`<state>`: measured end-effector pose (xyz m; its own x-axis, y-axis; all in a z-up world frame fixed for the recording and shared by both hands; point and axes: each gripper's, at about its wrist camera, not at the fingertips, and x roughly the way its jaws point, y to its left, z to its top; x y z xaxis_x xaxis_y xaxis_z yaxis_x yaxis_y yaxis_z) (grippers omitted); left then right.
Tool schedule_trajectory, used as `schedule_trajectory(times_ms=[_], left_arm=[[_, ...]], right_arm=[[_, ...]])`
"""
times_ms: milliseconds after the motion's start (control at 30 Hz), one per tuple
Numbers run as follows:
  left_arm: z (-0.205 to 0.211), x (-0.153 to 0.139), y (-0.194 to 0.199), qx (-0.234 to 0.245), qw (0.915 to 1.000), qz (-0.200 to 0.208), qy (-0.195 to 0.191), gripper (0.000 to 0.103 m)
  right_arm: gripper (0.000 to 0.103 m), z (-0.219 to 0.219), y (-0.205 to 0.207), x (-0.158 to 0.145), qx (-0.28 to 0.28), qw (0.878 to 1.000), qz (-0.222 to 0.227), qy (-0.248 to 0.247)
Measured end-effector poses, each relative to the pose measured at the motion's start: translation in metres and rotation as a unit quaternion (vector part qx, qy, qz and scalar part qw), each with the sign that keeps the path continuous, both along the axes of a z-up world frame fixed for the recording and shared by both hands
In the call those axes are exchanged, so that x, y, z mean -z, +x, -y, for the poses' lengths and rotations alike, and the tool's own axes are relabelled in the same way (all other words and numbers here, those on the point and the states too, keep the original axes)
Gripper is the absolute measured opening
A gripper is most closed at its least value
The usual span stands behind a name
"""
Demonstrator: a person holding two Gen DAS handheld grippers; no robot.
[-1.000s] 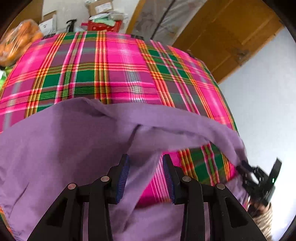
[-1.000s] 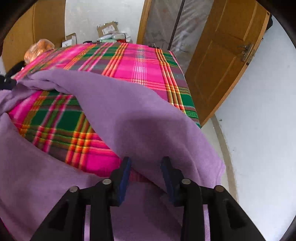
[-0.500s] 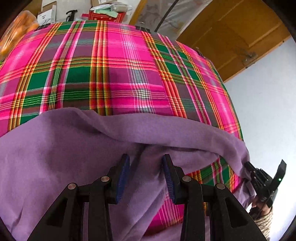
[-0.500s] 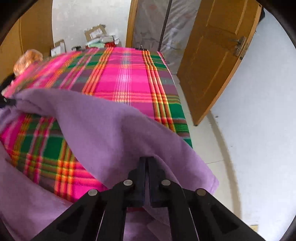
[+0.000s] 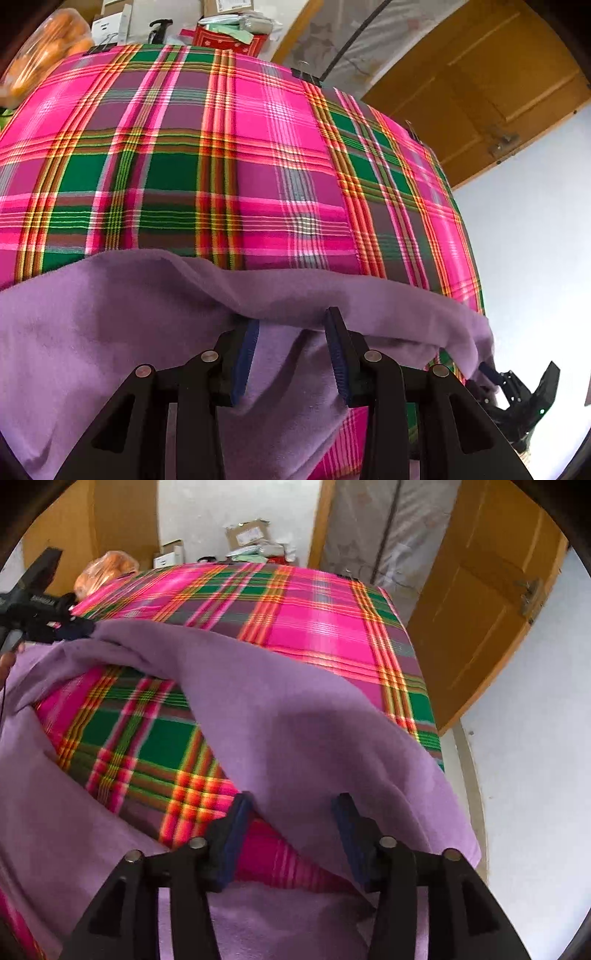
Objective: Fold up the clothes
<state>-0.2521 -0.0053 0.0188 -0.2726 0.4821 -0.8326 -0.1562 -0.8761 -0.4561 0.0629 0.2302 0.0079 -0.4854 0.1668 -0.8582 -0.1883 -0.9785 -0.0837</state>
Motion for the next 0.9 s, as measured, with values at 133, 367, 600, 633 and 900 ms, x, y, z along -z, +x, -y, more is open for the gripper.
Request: schedule_trajectory(times_ms=[133, 367, 600, 633, 900], left_arm=[[0.0, 0.002, 0.0, 0.003, 1.0, -0.002, -0.002, 0.038], [0.0, 0.001, -0.001, 0.01, 0.9999, -0.007, -0.007, 0.038], [0.002, 0.0, -0.005, 0.006, 0.9999, -0.011, -0.008, 0.038], [0.003, 0.0, -0.005, 0.005, 0.9999, -0.011, -0.007, 0.038], [0.003, 0.001, -0.011, 0.004, 0.9999, -0.012, -0.005, 0.038]], right_arm=[[0.04, -0.011, -0.004, 0.0, 0.018, 0.999, -0.011, -0.026], [0.008, -0.023, -0.017, -0.007, 0.043, 0.998, -0.026, -0.037], [0.008, -0.04, -0.036, -0.045, 0.055, 0.996, -0.068, -0.004], [0.008, -0.041, -0.043, -0.049, 0.053, 0.996, -0.069, 0.005], [0.008, -0.06, -0.097, -0.049, 0.046, 0.996, -0.054, 0.046]])
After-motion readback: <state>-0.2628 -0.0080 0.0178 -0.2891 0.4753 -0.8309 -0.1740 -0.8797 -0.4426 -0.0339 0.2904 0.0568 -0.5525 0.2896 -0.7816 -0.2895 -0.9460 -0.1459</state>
